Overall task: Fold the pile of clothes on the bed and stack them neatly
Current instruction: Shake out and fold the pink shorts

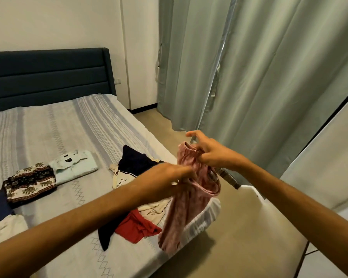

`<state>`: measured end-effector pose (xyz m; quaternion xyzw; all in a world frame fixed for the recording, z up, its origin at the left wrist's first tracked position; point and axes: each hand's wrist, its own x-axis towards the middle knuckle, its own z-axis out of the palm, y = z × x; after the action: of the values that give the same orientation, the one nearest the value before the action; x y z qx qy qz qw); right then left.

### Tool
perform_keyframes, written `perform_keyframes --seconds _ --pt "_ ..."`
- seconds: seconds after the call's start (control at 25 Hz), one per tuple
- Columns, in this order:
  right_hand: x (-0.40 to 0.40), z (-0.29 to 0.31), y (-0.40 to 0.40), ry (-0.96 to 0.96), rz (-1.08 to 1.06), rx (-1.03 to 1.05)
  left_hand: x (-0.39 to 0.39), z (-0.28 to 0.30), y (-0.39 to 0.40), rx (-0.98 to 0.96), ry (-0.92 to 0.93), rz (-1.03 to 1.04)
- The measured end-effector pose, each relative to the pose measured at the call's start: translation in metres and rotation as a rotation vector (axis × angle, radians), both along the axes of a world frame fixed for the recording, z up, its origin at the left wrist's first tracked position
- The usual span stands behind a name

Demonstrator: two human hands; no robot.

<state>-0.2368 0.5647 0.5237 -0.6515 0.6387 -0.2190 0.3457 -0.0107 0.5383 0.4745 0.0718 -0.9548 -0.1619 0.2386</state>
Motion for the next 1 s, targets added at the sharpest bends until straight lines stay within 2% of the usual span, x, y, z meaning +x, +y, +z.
perform_keyframes --seconds 0.12,0.2,0.32,0.4,0.52,0.6,0.68,0.8,0.88,1.0 --pt "-0.001 0.017 0.012 -0.201 0.216 0.243 0.009 0.007 -0.036 0.17 0.113 0.197" --pt "-0.001 0.025 0.014 -0.183 0.253 0.278 0.008 0.012 -0.046 0.297 0.083 0.228" --pt "0.004 0.034 0.014 -0.032 0.239 0.208 0.001 0.022 -0.046 0.486 0.055 0.08" --pt "0.008 0.032 0.011 0.089 0.185 0.128 -0.004 0.028 -0.047 0.476 0.016 0.063" --pt "0.006 0.02 0.002 0.161 0.095 0.04 -0.007 0.033 -0.053 0.387 -0.033 0.184" --pt "0.001 0.012 -0.005 0.238 0.053 0.148 -0.001 0.037 -0.06 0.391 -0.059 0.272" --pt "0.001 0.004 -0.009 0.285 0.027 0.35 0.009 0.039 -0.066 0.44 -0.093 0.304" --pt "0.01 -0.008 -0.025 0.114 -0.071 0.409 0.029 0.037 -0.069 0.436 -0.172 0.314" --pt "0.031 -0.013 -0.051 0.011 -0.131 0.381 0.052 0.031 -0.078 0.439 -0.191 0.399" --pt "0.089 -0.016 -0.114 -0.027 -0.169 0.325 0.104 0.027 -0.111 0.448 -0.153 0.568"
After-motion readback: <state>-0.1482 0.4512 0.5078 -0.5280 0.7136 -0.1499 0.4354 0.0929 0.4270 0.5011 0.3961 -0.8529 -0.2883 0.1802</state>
